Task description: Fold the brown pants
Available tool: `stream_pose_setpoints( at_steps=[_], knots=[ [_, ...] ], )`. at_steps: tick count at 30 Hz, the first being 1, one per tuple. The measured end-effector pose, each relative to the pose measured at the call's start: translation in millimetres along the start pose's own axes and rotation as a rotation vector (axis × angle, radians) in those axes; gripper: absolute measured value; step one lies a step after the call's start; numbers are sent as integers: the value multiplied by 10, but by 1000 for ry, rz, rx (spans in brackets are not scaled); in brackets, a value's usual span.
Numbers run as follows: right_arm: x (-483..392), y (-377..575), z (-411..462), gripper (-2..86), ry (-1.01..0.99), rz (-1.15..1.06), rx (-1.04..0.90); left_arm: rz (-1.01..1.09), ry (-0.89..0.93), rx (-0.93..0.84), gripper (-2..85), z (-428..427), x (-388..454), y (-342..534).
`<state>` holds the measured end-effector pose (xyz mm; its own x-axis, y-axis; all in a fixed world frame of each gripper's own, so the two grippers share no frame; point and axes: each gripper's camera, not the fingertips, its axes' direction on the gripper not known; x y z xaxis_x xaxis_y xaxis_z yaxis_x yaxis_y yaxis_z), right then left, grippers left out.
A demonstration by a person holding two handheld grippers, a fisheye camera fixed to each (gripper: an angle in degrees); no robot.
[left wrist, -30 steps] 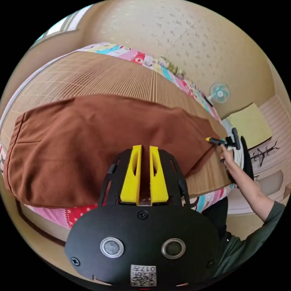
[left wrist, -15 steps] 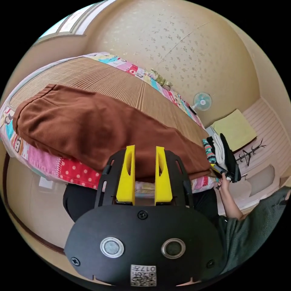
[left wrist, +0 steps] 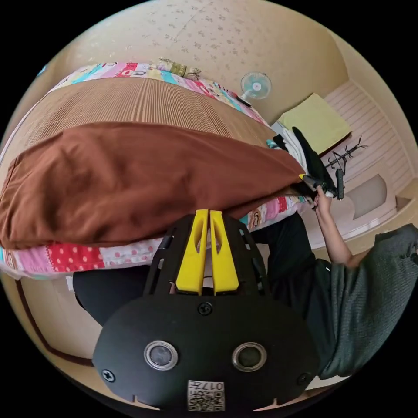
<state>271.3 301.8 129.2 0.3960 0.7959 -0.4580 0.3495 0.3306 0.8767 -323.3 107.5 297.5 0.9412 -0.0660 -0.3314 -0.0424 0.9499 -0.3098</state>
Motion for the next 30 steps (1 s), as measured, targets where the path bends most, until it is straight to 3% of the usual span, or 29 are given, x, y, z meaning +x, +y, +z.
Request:
stream_pose_setpoints(
  at_steps=[2, 4, 7, 9, 14, 19, 24, 27, 30],
  knots=[
    [145, 4, 525, 31, -19, 17, -246, -168, -93, 182, 12, -412, -373, 185],
    [240, 45, 416, 34, -55, 44, -174, -481, -241, 382, 91, -934, -1032, 434],
    [364, 12, 296, 42, -80, 119, -143, -743, -288, 484, 159, -1298, -1806, 538],
    [424, -28, 306, 51, -117, 158, -155, -778, -238, 529, 143, -1389, -2143, 464],
    [567, -38, 140, 67, -198, 167, -133, -805, -204, 271, 67, -1343, -2710, -75],
    [824, 58, -70, 36, -276, 193, -83, -443, 222, 655, 5, -1942, -2762, 420],
    [1038, 120, -144, 13, -346, 218, -56, -835, 115, 666, 52, -1754, -3192, 1260],
    [1046, 87, -153, 8, -388, 209, -61, -792, 217, 809, 124, -1747, -3252, 1422],
    [990, 64, -191, 7, -415, 185, -46, -798, 95, 686, 148, -1741, -3225, 1128]
  ],
)
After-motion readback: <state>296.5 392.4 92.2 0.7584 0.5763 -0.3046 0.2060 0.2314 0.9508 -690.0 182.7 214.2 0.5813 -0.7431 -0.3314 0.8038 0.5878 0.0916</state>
